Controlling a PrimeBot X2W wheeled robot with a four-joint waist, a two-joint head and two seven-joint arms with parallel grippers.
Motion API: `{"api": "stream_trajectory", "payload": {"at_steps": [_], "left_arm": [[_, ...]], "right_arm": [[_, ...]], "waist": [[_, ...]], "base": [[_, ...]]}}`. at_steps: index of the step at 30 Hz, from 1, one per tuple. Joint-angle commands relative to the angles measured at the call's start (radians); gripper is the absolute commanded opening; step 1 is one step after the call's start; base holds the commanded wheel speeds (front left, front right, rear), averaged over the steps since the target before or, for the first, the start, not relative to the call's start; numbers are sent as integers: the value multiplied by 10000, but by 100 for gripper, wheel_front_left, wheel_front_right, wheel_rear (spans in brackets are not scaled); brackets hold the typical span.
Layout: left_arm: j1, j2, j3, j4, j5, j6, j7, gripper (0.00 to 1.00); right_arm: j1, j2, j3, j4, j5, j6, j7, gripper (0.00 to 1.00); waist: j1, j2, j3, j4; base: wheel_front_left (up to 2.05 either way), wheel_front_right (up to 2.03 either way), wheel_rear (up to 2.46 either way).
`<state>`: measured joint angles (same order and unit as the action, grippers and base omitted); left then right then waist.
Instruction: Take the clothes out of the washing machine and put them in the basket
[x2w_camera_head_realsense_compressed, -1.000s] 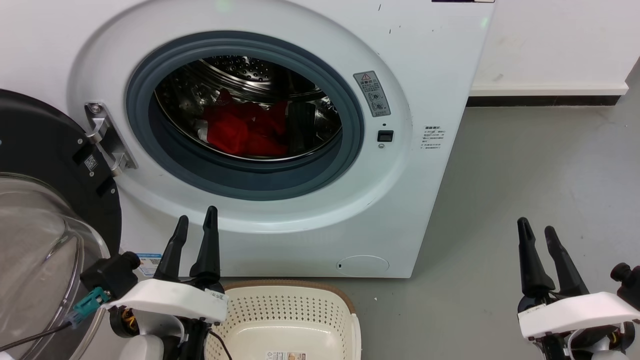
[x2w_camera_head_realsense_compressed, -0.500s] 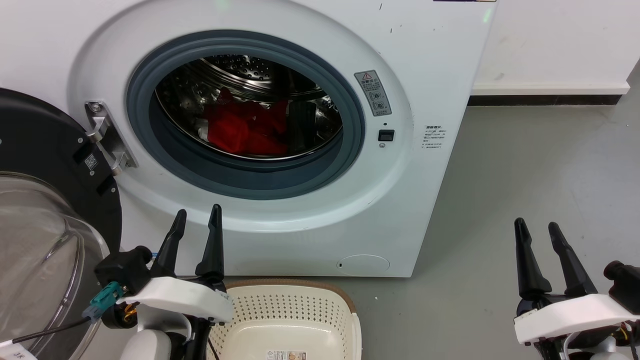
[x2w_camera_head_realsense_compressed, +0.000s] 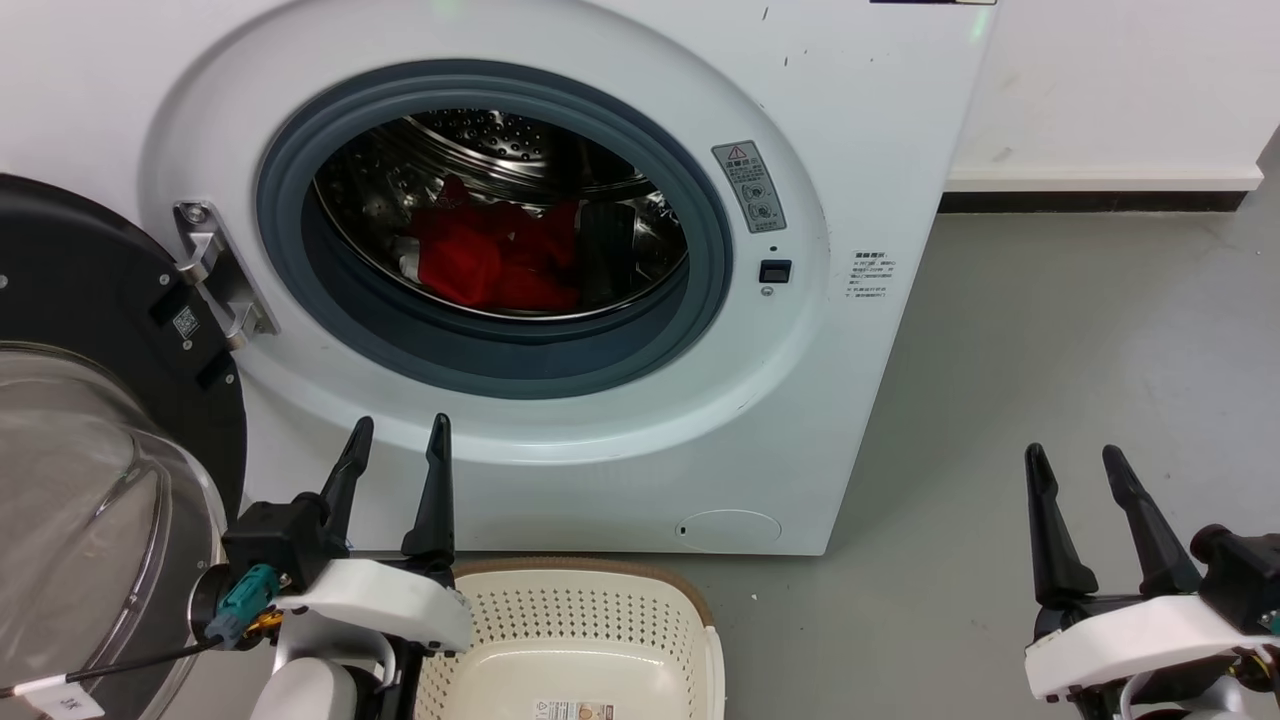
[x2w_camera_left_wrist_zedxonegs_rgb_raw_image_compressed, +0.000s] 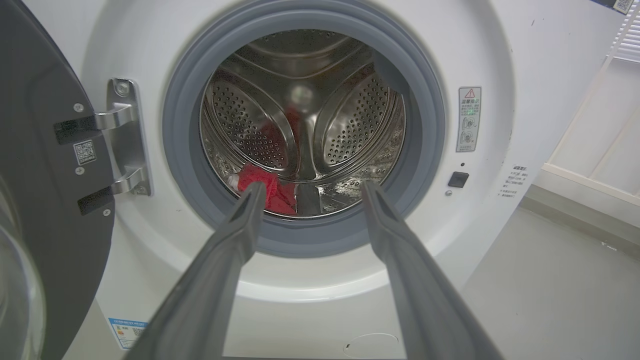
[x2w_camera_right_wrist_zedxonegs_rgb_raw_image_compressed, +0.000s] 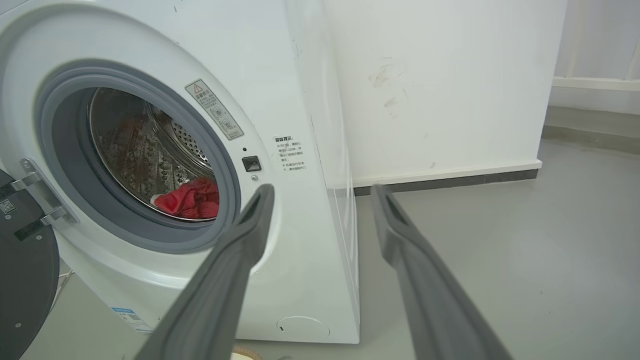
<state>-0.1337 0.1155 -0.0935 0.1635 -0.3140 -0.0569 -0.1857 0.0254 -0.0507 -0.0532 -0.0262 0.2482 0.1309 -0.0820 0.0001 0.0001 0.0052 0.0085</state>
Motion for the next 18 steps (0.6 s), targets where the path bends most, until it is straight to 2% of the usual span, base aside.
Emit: {"api": "stream_trajectory", "payload": {"at_steps": [1, 18], "left_arm": [[-259, 58, -39, -35, 231, 57, -91, 100], [-250, 144, -178, 217, 1418, 297, -430, 100]], "right_arm": [[86, 3, -1, -137, -280, -2, -33, 100], [218, 5, -46, -181, -1656, -3, -38, 100]], "waist": [[-1, -1, 2, 6], [-1, -1, 20, 80]], "base": [[0, 0, 0], [0, 0, 0]]}}
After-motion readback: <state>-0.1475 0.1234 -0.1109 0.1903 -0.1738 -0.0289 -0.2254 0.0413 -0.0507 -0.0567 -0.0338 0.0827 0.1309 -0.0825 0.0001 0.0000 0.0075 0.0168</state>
